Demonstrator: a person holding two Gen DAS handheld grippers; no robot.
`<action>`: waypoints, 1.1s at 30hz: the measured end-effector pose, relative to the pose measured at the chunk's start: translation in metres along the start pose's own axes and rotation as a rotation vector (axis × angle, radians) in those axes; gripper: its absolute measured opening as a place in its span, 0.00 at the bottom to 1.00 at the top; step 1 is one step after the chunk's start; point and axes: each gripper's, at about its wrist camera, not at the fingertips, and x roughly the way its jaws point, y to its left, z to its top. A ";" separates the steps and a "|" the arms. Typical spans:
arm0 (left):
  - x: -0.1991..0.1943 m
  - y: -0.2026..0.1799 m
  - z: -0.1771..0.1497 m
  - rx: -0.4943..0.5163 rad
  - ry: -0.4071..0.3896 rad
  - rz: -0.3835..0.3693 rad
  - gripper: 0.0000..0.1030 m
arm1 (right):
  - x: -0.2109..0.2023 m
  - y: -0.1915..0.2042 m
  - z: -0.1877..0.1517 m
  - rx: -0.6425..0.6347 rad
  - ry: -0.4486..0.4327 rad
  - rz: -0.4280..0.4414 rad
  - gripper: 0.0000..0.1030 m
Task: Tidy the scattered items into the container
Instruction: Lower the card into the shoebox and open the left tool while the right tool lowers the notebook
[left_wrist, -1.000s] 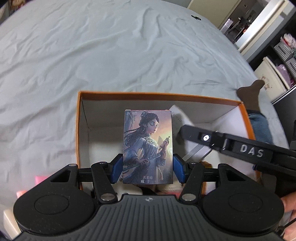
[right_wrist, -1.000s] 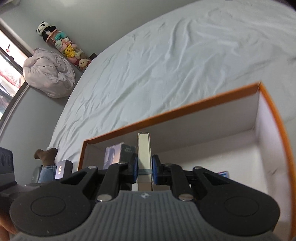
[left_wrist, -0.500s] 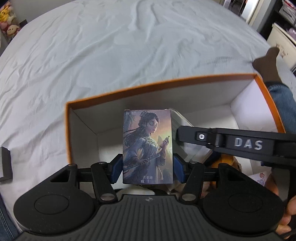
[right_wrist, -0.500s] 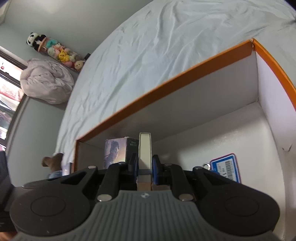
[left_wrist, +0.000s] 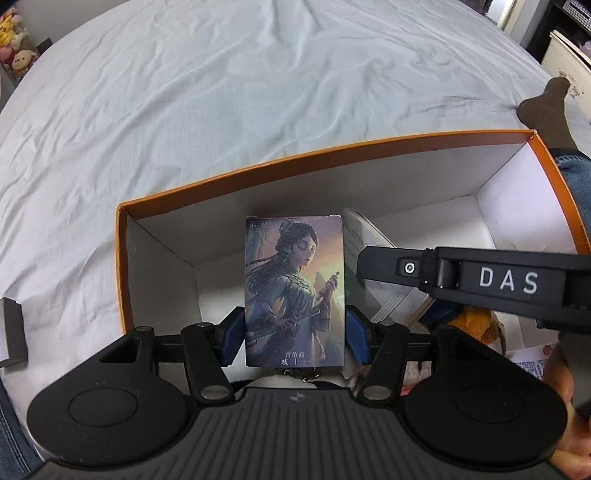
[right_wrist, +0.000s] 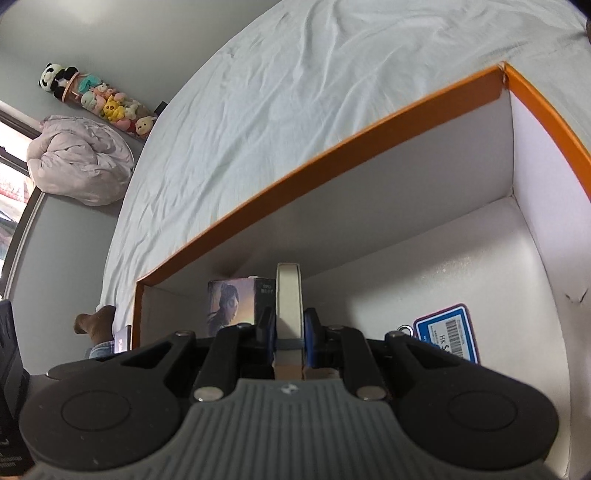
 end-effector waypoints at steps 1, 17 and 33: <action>0.000 0.000 0.000 0.010 0.006 -0.005 0.65 | 0.000 -0.002 0.000 0.008 0.002 0.007 0.17; -0.002 -0.007 -0.004 0.119 0.005 -0.002 0.66 | -0.004 -0.012 -0.004 0.055 0.000 0.024 0.17; 0.000 -0.004 0.000 0.244 0.078 -0.053 0.68 | -0.005 -0.017 -0.001 0.077 0.009 0.035 0.17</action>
